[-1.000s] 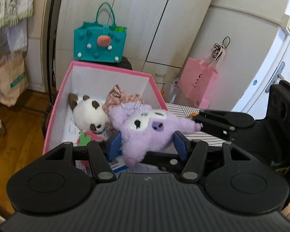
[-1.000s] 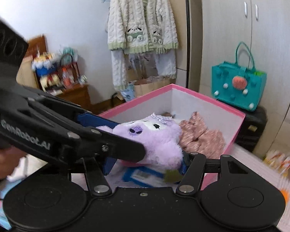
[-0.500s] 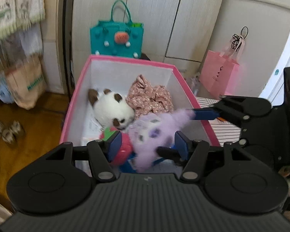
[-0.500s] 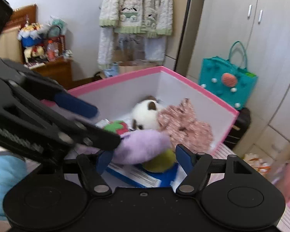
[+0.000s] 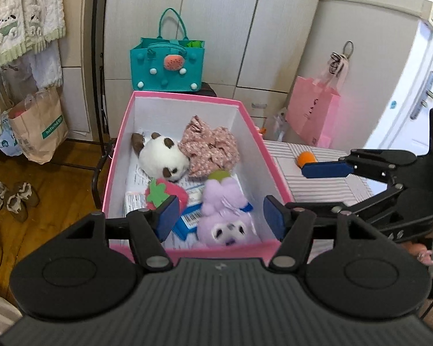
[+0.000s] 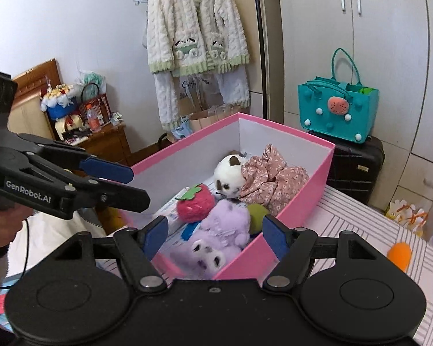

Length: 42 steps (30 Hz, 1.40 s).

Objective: Organize soft objects
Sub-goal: 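Withdraw the left tool from the box and move it to the orange sponge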

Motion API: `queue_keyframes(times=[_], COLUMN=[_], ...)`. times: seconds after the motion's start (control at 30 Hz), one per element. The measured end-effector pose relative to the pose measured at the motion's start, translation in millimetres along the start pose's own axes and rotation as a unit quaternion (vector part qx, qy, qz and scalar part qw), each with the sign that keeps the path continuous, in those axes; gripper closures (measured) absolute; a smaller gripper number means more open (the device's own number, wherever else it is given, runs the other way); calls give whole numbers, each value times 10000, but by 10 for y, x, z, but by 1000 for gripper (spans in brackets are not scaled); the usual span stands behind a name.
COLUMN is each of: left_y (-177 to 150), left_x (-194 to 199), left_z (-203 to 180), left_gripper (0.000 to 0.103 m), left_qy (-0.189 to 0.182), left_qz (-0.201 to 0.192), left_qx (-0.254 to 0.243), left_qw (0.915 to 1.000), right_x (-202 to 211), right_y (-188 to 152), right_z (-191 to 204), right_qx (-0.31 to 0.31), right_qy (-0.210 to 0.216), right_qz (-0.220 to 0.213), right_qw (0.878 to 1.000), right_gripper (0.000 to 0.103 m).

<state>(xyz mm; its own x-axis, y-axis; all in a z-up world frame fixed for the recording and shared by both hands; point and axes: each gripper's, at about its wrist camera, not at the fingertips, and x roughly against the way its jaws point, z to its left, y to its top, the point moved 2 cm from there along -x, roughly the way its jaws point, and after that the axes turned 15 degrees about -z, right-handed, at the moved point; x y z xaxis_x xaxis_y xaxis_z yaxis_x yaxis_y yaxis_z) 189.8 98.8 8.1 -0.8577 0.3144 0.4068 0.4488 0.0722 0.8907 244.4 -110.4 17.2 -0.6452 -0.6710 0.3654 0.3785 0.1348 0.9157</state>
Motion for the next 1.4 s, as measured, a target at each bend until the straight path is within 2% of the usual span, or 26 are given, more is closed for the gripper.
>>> queue_keyframes(times=[0.27, 0.37, 0.57, 0.67, 0.83, 0.97, 1.03, 1.17, 1.4], left_y=[42, 1, -151, -207, -245, -271, -279, -248, -164], left_x=[418, 555, 740, 795, 864, 809, 740, 540, 84], left_z=[-286, -426, -708, -840, -1060, -1224, -1310, -1432, -1687], left_gripper=[36, 32, 29, 24, 17, 14, 13, 13, 13], left_qy=[-289, -571, -904, -1133, -1340, -1490, -1625, -1908, -2032], left_qz=[216, 376, 659, 768, 741, 743, 726, 693, 267], left_qx=[-260, -325, -616, -688, -918, -1077, -1112, -797, -690], left_qw=[9990, 9971, 9918, 9882, 9839, 9801, 9777, 9759, 9763], right_x=[527, 708, 1033, 1207, 1421, 1574, 1659, 1736, 1718], right_y=[61, 39, -100, -199, -378, -517, -586, -692, -828], right_z=[198, 241, 307, 318, 310, 202, 105, -189, -808], right_qx=[179, 140, -17, -175, -145, -172, -169, -434, -558], right_qy=[-42, 28, 133, 296, 106, -106, -118, -208, -831], right_qz=[-81, -92, -20, -62, -24, -58, -271, -589, -1028], right_qw=[9998, 9999, 9999, 9994, 9998, 9998, 9994, 9971, 9897], right_gripper=[26, 26, 26, 26, 26, 26, 25, 23, 23])
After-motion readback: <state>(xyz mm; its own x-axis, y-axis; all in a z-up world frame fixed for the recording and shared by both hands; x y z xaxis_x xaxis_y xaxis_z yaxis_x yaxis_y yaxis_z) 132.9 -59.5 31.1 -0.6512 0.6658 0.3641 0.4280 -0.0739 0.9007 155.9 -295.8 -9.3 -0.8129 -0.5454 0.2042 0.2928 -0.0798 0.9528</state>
